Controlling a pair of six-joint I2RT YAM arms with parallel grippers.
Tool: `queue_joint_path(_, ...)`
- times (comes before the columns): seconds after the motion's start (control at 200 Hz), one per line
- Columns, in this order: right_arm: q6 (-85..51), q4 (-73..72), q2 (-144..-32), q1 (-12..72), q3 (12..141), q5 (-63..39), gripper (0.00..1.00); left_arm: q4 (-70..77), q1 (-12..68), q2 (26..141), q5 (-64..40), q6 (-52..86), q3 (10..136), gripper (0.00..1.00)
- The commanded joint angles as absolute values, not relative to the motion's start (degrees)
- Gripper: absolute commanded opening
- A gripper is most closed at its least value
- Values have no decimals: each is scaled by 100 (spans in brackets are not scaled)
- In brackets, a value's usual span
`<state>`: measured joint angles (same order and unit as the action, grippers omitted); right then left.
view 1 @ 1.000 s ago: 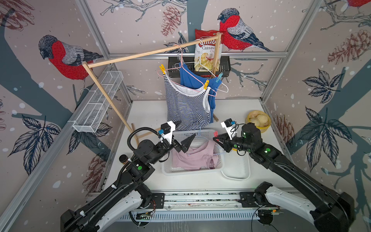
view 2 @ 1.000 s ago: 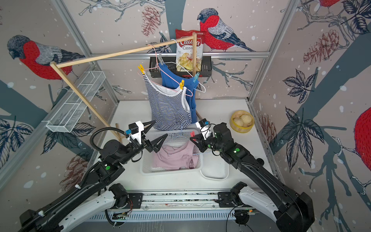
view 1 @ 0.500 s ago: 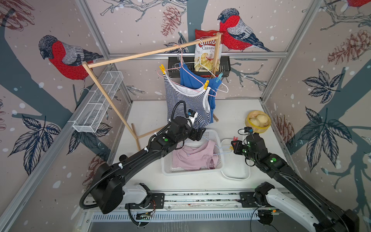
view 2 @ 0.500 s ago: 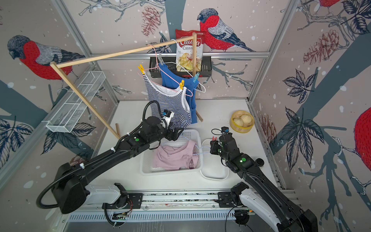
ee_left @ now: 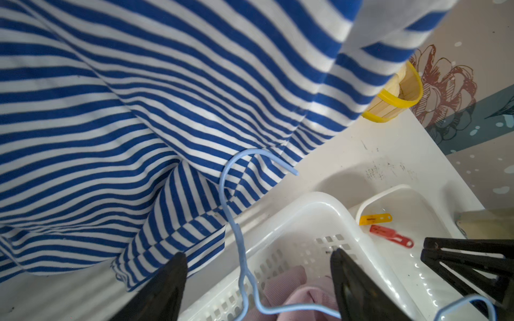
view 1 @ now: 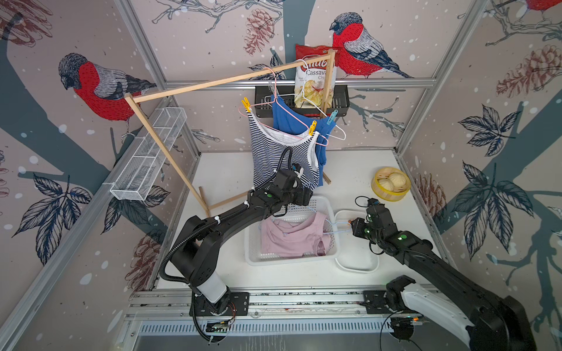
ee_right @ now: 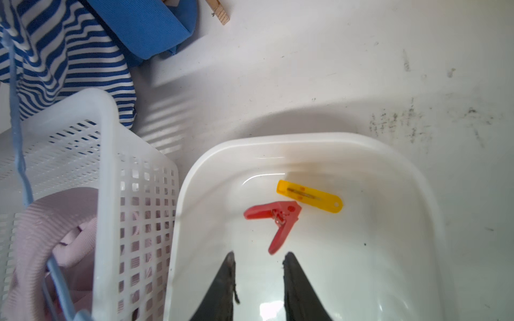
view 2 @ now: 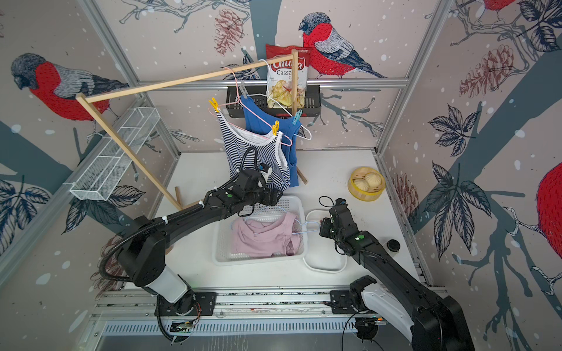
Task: Remove the clothespins securing tank tops to the hanger
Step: Place the clothespin in the storage box.
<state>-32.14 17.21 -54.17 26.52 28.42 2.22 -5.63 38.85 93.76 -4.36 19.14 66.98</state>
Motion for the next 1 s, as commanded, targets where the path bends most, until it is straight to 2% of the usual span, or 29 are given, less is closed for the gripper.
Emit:
queue_joint_path(0.0, -3022, 1460, -5702, 2563, 2885, 30, 32, -690, 3861, 9439, -321, 2072, 6743, 79)
queue_joint_path(0.205, -2989, 1244, -6019, 2531, 2851, -105, 32, -724, 3754, 9563, -223, 1995, 6681, 74)
queue_joint_path(0.38, -3116, 1345, -5643, 2535, 2748, 17, 35, -470, 3708, 9597, -584, 2015, 6601, 72)
queue_joint_path(0.52, -3204, 1382, -4960, 2527, 2624, 321, 44, -501, 3706, 9736, -624, 1956, 6647, 69)
queue_joint_path(0.64, -3198, 1308, -4487, 2527, 2550, 466, 46, -525, 3691, 9879, -621, 1971, 6694, 66)
queue_joint_path(0.735, -3230, 1283, -4196, 2516, 2518, 669, 54, -481, 3691, 9970, -713, 2018, 6735, 64)
queue_joint_path(0.845, -3256, 1187, -3875, 2520, 2462, 816, 55, -405, 3691, 10066, -897, 2067, 6758, 58)
queue_joint_path(0.936, -3269, 1099, -3638, 2521, 2372, 869, 55, -385, 3693, 10122, -984, 2083, 6783, 48)
queue_joint_path(0.996, -3290, 1056, -3516, 2517, 2293, 902, 55, -337, 3692, 10166, -997, 2110, 6790, 47)
